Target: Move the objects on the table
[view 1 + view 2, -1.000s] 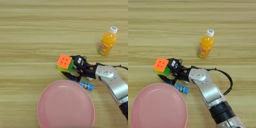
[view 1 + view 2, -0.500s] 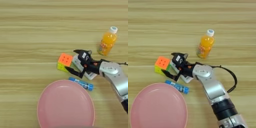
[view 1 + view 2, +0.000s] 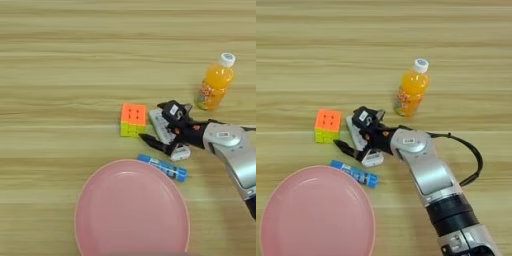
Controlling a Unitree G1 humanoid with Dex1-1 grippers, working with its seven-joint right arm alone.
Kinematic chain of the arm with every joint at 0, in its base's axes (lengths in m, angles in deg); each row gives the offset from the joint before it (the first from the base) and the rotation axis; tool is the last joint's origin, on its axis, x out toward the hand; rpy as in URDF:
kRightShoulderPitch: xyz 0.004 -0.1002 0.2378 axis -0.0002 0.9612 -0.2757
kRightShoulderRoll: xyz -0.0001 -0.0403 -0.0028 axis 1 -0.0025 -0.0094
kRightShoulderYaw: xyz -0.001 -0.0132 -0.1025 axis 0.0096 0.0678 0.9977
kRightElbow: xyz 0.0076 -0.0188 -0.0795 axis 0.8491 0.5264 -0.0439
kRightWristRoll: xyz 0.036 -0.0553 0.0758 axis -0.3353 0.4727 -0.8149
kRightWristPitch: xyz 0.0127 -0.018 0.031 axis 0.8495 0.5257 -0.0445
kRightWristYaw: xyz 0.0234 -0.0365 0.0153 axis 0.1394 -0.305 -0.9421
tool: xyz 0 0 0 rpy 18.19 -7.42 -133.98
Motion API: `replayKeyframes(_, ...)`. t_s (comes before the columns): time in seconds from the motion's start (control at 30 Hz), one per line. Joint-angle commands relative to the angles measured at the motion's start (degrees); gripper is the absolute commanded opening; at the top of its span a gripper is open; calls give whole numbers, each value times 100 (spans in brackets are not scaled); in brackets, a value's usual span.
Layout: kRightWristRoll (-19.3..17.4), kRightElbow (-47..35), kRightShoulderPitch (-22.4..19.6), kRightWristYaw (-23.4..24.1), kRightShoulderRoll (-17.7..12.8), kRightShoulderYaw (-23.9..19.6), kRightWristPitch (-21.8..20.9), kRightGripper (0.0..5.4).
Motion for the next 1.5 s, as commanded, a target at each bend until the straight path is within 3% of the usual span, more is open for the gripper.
replayKeyframes(0.03, 92, -113, -338, 87, -184, -74, -61, 536)
replayKeyframes(0.27, 464, 359, -380, 345, -318, -55, -254, 536)
replayKeyframes(0.77, 649, 547, -389, 586, -397, -123, -371, 536)
replayKeyframes(1.3, -279, 893, -204, 315, -188, -709, 422, 536)
replayKeyframes(1.5, -383, 938, -197, 217, -197, -697, 471, 483)
